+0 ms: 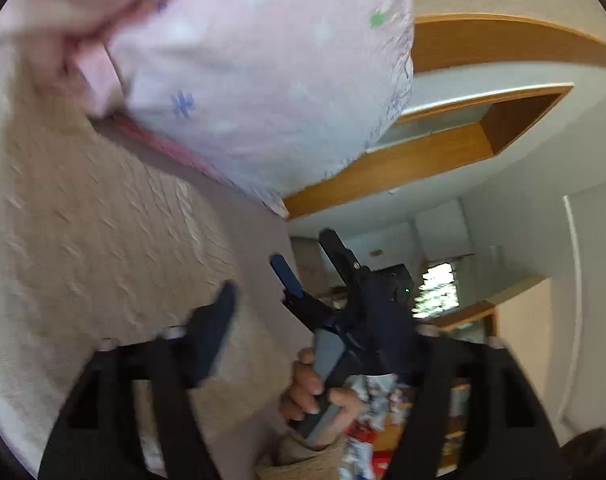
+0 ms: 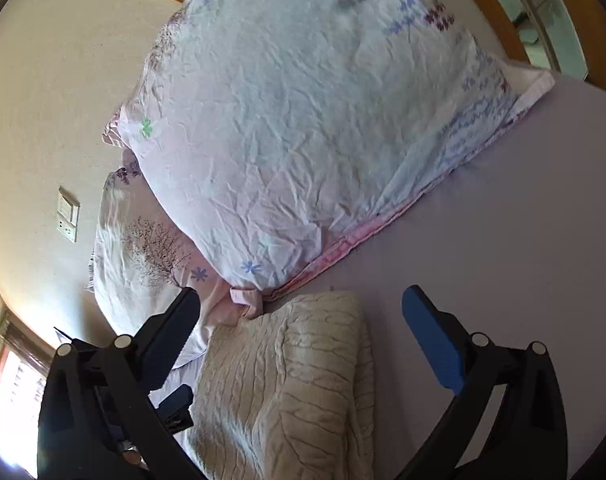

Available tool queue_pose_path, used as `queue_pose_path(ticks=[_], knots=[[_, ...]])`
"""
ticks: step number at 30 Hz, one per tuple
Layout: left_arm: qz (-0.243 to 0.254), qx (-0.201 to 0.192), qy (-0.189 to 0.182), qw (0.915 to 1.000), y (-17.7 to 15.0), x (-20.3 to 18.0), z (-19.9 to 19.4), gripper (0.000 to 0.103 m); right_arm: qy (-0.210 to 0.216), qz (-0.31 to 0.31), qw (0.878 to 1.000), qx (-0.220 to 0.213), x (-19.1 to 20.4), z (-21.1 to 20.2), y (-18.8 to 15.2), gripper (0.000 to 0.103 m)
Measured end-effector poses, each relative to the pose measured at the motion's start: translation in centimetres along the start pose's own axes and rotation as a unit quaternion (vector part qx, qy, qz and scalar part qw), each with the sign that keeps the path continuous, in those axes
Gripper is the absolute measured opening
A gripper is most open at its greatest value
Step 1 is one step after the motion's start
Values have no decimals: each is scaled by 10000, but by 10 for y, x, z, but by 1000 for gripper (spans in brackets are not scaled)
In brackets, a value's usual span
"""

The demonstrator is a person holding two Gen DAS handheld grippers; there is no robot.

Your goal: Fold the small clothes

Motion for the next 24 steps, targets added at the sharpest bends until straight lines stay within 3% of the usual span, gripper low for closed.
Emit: queue_pose_path(ticks=[1, 3, 5, 7, 10, 13, 16, 17, 18, 20, 22, 24], knots=[[355, -328, 342, 9982, 9, 2, -20, 93, -14, 5, 9998, 187, -2, 3, -4, 101], [958, -666, 1296, 9847, 21, 18, -55, 93, -196, 33, 9979, 617, -9, 14, -16, 101], [1062, -622, 1990, 9722, 24, 42, -71, 93, -240, 213, 9933, 1109, -15, 25, -33, 101], [774, -304, 2286, 9700, 13, 71, -75, 93, -250, 254, 9893, 1416, -16, 33, -46, 101], [542, 42, 2283, 9721, -2, 95, -74, 92, -314, 12, 9862, 1624, -11, 39, -60, 93], [564, 202, 2175, 9742, -21, 100, -66, 91, -279, -33, 9825, 1840, -9, 44, -72, 77], [521, -31, 2129, 9757, -26, 103, -57, 83, -431, -183, 9819, 1837, -10, 44, -76, 52], [519, -104, 2177, 9746, -27, 105, -57, 74, -269, -38, 9818, 1881, -9, 44, -78, 39], [457, -138, 2156, 9753, -27, 106, -59, 70, -165, 58, 9815, 1909, -9, 45, -78, 36], [339, -172, 1893, 9812, -22, 102, -68, 46, -20, -16, 9827, 1854, -1, 44, -79, 33], [374, -187, 1672, 9850, -19, 94, -92, 44, 548, 25, 9800, 1913, 19, 41, -85, 32], [789, -326, 1767, 9806, -15, 81, -122, 44, 1098, 21, 9704, 2150, 43, 42, -98, 31]])
Point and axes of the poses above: each gripper's, at about its wrist camera, not at the fingertips, and z roughly the way its jaws point, x to its left, y to its top, the point moved 7 cm from there along z, roughly the way its jaws point, and after that the axes turned 12 degrees about -x, right-handed, at the moved point
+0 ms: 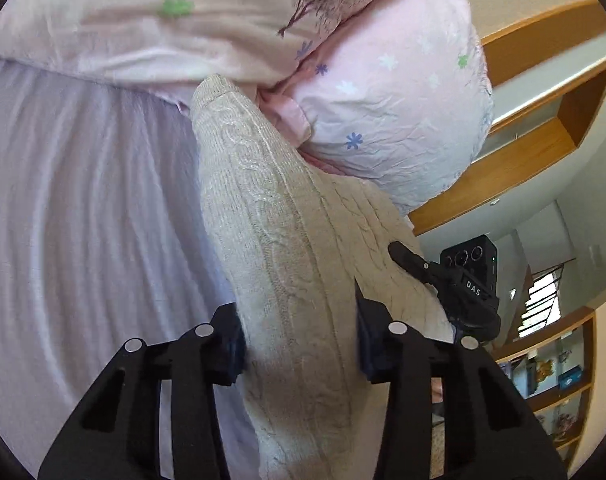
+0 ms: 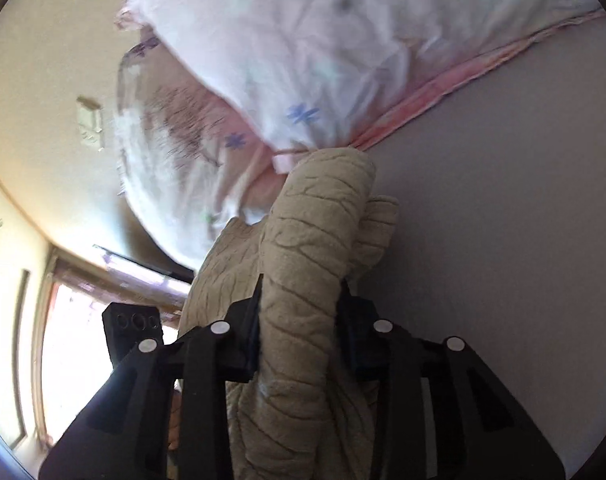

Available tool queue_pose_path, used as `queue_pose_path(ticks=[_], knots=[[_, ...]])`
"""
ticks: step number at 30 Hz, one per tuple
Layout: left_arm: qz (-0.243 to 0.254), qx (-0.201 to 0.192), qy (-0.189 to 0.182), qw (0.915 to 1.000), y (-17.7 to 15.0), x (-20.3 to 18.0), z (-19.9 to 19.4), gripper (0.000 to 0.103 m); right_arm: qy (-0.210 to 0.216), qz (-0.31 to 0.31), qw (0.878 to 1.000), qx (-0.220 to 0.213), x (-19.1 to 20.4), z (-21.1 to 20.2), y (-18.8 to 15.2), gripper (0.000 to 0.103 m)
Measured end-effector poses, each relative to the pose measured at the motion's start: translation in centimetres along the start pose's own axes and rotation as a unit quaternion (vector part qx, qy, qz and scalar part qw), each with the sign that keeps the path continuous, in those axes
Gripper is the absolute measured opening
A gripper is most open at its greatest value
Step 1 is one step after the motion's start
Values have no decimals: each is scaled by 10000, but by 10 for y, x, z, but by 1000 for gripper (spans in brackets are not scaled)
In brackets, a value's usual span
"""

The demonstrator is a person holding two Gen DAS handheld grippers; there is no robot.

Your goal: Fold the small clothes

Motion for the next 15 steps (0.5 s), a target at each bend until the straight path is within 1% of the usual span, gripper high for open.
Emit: queue_pose_path(ticks=[1, 2, 3, 4, 5, 6, 7, 8, 9, 10, 12, 13, 15], knots=[[244, -95, 139, 9996, 3, 3, -14, 45, 168, -89, 9996, 191, 11, 11, -8, 31], [491, -132, 416, 9978, 7, 10, -26, 50, 168, -190, 9991, 334, 17, 22, -14, 33], [651, -156, 762, 9948, 10, 21, -36, 54, 16, -373, 9982, 462, 20, 32, -19, 41], [695, -219, 1104, 9912, 13, 33, -42, 57, -255, -603, 9966, 500, 20, 38, -21, 45], [653, -231, 1420, 9874, 14, 45, -48, 57, -638, -888, 9933, 369, 19, 37, -18, 50], [560, -280, 1537, 9861, 14, 51, -54, 57, -842, -1030, 9910, 134, 18, 29, -12, 53], [491, -432, 1545, 9858, 15, 53, -65, 60, -860, -968, 9915, -147, 17, 16, -5, 55], [459, -624, 1522, 9853, 15, 53, -80, 69, -769, -748, 9932, -451, 19, -3, 1, 55], [486, -756, 1520, 9843, 13, 53, -94, 75, -613, -591, 9945, -604, 23, -20, 1, 55], [587, -876, 1525, 9827, 9, 49, -110, 81, -478, -580, 9952, -631, 31, -34, -5, 55], [751, -988, 1533, 9804, 2, 39, -126, 83, -324, -856, 9943, -544, 51, -55, -31, 55], [803, -1004, 1497, 9803, -6, 36, -137, 86, -284, -996, 9937, -423, 61, -59, -49, 53], [845, -1016, 1419, 9810, -18, 27, -144, 88, -334, -1159, 9924, -251, 71, -56, -73, 46]])
Point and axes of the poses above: each gripper's, at about its wrist camera, not at the fingertips, and z roughly the way its jaws point, x to its left, y to its top, the point moved 7 cm from there along z, roughly the way its jaws point, and after that the axes turned 12 degrees about -x, right-handed, at the moved point
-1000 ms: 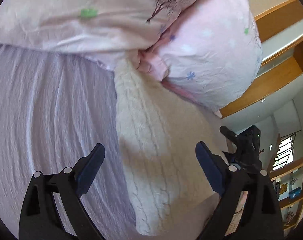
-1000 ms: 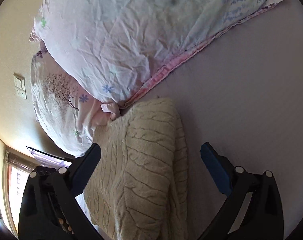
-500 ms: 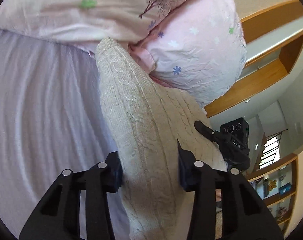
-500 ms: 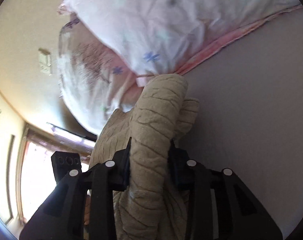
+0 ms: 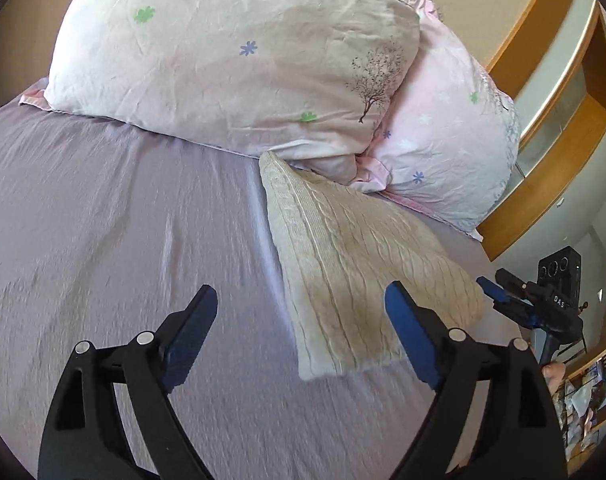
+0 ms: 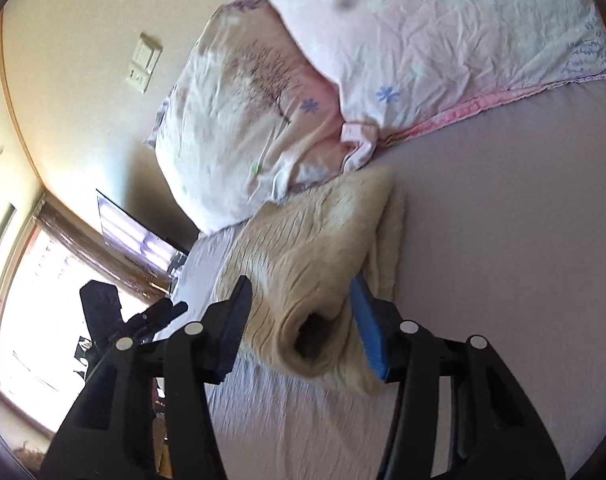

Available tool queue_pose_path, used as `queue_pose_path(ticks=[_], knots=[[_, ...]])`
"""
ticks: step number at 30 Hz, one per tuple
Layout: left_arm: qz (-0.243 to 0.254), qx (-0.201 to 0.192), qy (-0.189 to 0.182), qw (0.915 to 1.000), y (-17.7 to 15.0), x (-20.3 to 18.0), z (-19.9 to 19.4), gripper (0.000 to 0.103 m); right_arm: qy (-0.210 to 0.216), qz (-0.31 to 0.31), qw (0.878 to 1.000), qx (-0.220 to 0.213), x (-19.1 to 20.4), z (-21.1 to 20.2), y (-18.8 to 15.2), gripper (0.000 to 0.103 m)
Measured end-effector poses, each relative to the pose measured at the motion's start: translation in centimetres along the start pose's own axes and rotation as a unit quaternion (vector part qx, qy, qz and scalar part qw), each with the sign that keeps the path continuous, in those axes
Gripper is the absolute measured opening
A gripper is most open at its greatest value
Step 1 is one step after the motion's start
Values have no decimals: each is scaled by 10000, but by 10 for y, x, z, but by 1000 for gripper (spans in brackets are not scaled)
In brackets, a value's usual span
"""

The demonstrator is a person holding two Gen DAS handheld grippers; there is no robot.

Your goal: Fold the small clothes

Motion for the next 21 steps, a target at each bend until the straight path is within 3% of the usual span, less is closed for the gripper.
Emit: queue_pose_path(ticks=[2, 4, 5, 8, 12, 16, 17, 19, 20, 21], knots=[[25, -18, -85, 10000, -14, -7, -12, 93, -81, -128, 9998, 165, 9, 7, -18, 46], [129, 7, -85, 9999, -25, -15, -14, 96, -296, -237, 9988, 317, 10, 24, -29, 34], [226, 43, 6, 9997, -32, -20, -15, 101, -488, -281, 9976, 404, 7, 31, -33, 7], [511, 100, 191, 9985, -49, -31, -18, 102, -1006, -55, 9944, 305, -17, 19, -43, 7], [787, 302, 399, 9956, -69, -42, -19, 102, -1070, 501, 9926, 272, -34, 1, -66, 7], [1127, 482, 600, 9906, -79, -54, -4, 102, -1237, 263, 9918, 155, -29, 9, -64, 8], [1171, 482, 627, 9900, -81, -56, -2, 102, -1268, 136, 9918, 79, -26, 9, -62, 13], [1211, 471, 686, 9892, -83, -59, 1, 102, -1299, -157, 9913, -129, -15, -1, -61, 32], [1243, 490, 773, 9880, -85, -59, 3, 102, -1369, -353, 9896, -275, -10, -9, -61, 61], [1272, 514, 844, 9869, -86, -58, 6, 102, -1479, -546, 9865, -441, -5, -18, -60, 80]])
Point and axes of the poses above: each gripper's, at about its wrist camera, not at the fingertips, and z roughly the way its jaws point, x to its left, y to its top, the point moved 7 cm from there along z, roughly the way its jaws point, and after that the axes turned 12 degrees about -x, right-handed, at the moved point
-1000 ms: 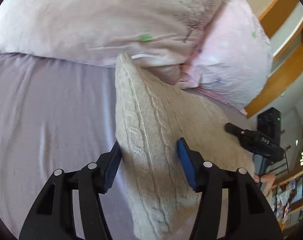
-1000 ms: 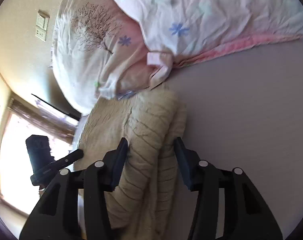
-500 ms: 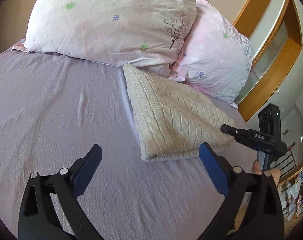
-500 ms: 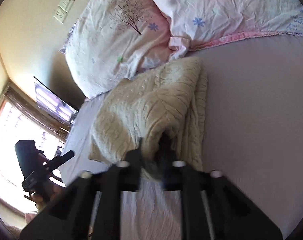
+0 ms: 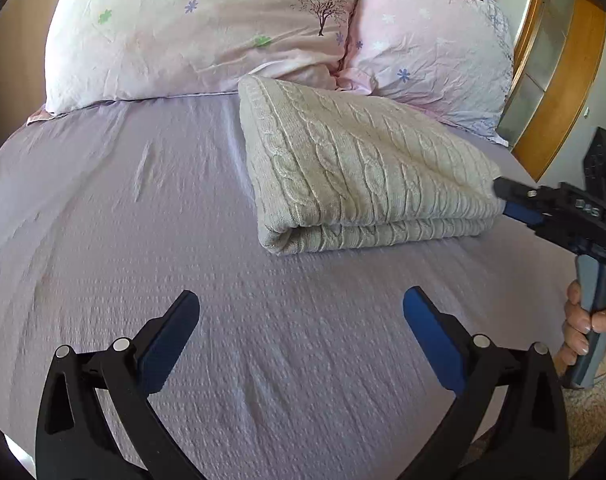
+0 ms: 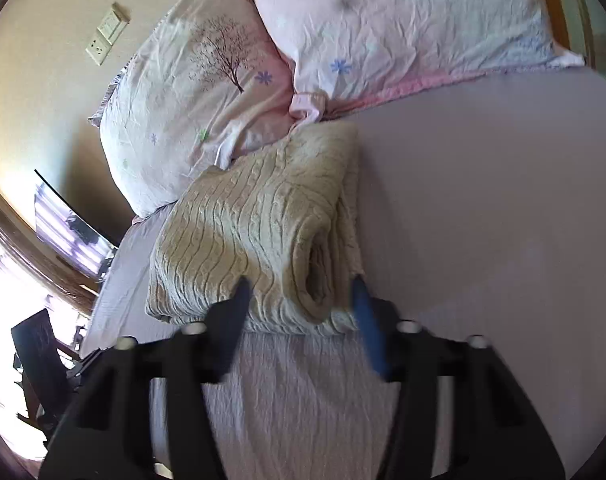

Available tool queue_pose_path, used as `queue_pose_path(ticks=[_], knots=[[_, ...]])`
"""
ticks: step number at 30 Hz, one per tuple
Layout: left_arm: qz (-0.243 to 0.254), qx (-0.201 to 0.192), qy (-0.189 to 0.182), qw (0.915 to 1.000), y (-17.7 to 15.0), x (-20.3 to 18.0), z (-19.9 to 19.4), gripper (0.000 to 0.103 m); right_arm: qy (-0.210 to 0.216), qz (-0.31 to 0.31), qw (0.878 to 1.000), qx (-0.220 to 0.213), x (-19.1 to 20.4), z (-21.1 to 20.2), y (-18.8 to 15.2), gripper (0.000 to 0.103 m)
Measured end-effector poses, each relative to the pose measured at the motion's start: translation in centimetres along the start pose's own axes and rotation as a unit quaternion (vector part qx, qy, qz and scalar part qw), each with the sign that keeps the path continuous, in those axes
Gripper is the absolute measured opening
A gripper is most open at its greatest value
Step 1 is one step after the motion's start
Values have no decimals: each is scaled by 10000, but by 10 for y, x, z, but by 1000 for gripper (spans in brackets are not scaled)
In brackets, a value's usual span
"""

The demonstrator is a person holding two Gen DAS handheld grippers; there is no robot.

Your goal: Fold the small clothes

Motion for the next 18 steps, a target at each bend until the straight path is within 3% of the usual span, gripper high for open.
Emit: queue_pose_path(ticks=[3, 8, 14, 18], knots=[[9, 112, 76, 9999, -2, -1, 8, 102, -193, -385, 9990, -134, 4, -16, -9, 84], [-117, 328, 304, 9989, -5, 0, 23, 102, -780, -835, 9920, 540, 8, 1, -42, 93], [32, 424, 512, 9978, -3, -3, 32, 102, -1097, -1153, 9849, 686, 14, 19, -53, 101], [361, 581, 662, 9955, -5, -5, 38, 102, -1442, -1528, 9744, 805, 19, 25, -60, 101]])
Point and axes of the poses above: each gripper's, at about its wrist camera, not at the fingertips, and z roughly the way its jaws point, x to its left, y to its top, the point moved 7 cm from there along z, roughly the way its jaws point, and after that the axes turned 12 degrees about -x, right-handed, at the moved point
